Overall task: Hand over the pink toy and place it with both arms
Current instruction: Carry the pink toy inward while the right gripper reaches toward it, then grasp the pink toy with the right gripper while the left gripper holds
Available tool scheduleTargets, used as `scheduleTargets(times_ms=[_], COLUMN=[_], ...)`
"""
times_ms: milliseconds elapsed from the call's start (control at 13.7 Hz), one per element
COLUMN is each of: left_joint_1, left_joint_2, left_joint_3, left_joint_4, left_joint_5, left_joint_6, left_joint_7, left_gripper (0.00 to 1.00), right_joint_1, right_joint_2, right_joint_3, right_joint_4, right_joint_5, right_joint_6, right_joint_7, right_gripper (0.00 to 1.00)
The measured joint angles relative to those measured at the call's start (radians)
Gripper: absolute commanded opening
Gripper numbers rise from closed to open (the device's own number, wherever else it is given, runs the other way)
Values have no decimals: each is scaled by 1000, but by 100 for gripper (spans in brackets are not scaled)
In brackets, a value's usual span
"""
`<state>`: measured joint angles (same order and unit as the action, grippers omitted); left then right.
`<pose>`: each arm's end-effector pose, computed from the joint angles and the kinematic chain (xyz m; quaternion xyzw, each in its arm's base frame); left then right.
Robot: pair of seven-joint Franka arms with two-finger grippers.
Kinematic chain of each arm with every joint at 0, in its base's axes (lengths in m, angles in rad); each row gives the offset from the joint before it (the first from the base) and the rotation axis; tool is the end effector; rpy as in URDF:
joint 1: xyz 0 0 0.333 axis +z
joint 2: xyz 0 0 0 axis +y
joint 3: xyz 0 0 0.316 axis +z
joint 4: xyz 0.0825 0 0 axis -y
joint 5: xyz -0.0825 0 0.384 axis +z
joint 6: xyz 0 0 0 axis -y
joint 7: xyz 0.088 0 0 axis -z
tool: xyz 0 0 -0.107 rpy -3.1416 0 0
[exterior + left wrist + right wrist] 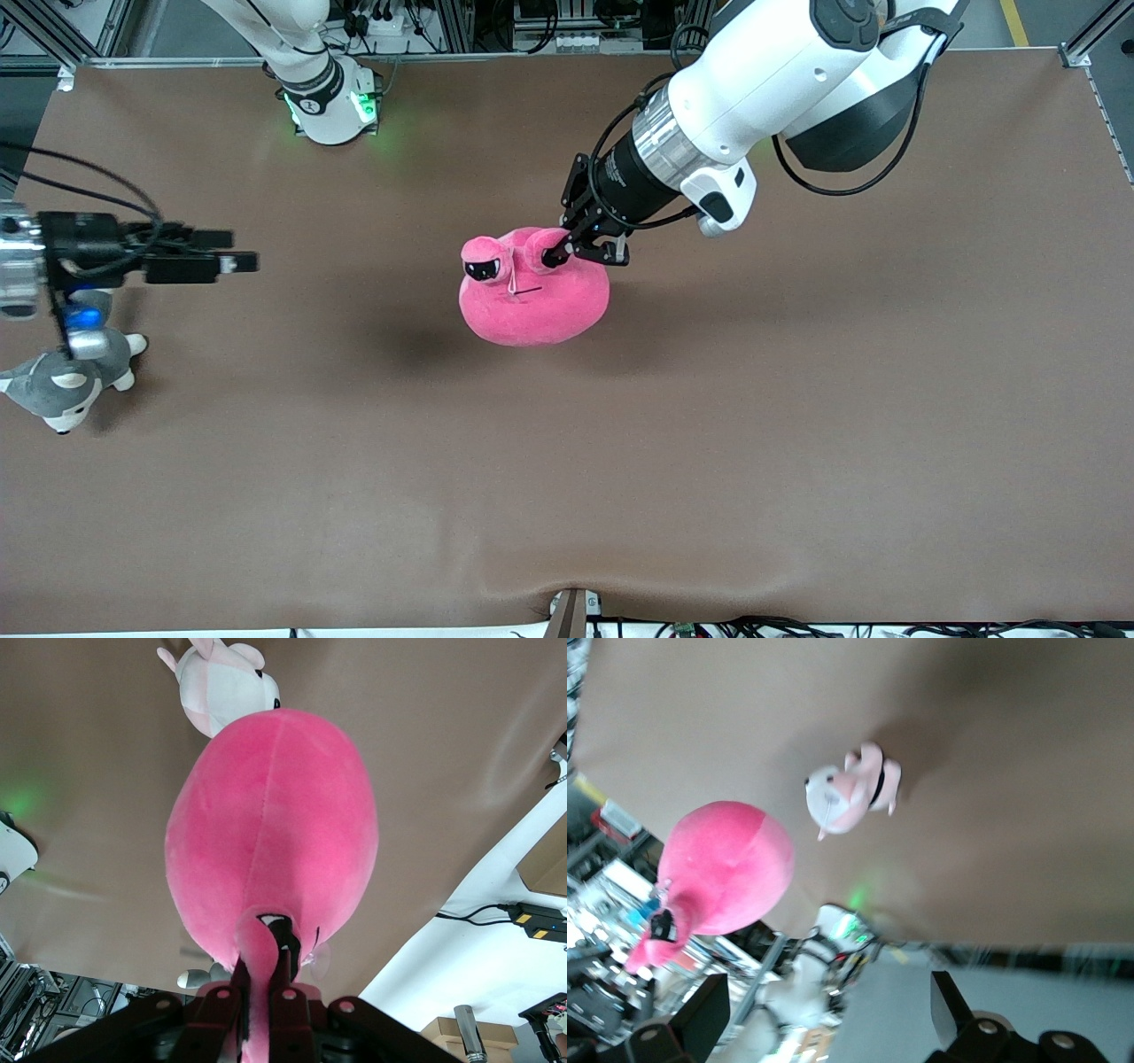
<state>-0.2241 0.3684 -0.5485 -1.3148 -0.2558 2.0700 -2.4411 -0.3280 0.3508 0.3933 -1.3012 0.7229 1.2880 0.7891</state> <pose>0.5352 -0.4383 0.6053 0.5873 0.7518 -0.2177 0.2062 0.6137 0.0793 0.5773 -0.8535 0.2798 0.3080 0.3137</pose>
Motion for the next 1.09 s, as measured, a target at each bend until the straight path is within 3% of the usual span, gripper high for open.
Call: scheduleTargets(times_ms=[219, 511, 730, 1094], left_joint_1=[-3, -23, -39, -42], left_joint_2=[3, 20, 46, 55], left_joint_3=[0, 1, 1, 1], left_joint_4=[0, 0, 1, 4], left_joint_5=[0, 0, 0, 0], left_joint_6=[6, 46, 68, 76], left_joint_7=[-24, -73, -76, -76], left_gripper=[0, 0, 0, 0], right_joint_1=[131, 340, 414, 406], right_joint_2=[-3, -4, -3, 8], right_joint_3=[4, 5, 3, -18], right_joint_4=[16, 20, 14, 6], right_joint_5=[9, 8, -5, -148], right_joint_6=[41, 271, 369, 375], right_joint_7=[324, 678, 751, 754], right_gripper=[100, 100, 97, 100])
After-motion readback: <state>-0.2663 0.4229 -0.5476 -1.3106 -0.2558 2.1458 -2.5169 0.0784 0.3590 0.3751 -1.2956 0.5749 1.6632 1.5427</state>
